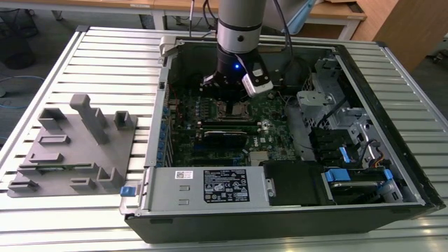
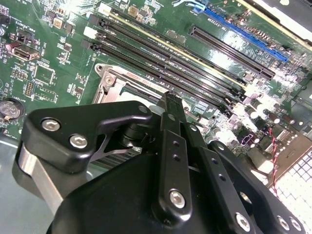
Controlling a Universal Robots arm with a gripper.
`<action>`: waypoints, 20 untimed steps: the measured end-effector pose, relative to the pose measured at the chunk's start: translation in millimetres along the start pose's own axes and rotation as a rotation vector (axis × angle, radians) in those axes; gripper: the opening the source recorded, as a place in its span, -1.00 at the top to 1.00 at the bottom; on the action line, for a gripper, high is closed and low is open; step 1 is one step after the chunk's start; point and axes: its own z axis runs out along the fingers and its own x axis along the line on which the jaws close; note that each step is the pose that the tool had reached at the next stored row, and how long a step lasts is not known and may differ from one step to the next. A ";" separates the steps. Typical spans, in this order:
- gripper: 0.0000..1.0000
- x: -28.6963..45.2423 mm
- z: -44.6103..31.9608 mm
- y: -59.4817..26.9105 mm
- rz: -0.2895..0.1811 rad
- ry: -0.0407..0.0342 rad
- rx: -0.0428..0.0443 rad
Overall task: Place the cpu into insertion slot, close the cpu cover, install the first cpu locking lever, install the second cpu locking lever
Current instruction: 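Install the second cpu locking lever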
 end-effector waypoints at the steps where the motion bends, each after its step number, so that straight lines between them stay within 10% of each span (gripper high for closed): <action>1: 0.79 0.4 0.2 0.0 0.000 0.0001 0.0001; 20: 0.79 10.1 5.1 -2.3 0.000 -0.0001 0.0073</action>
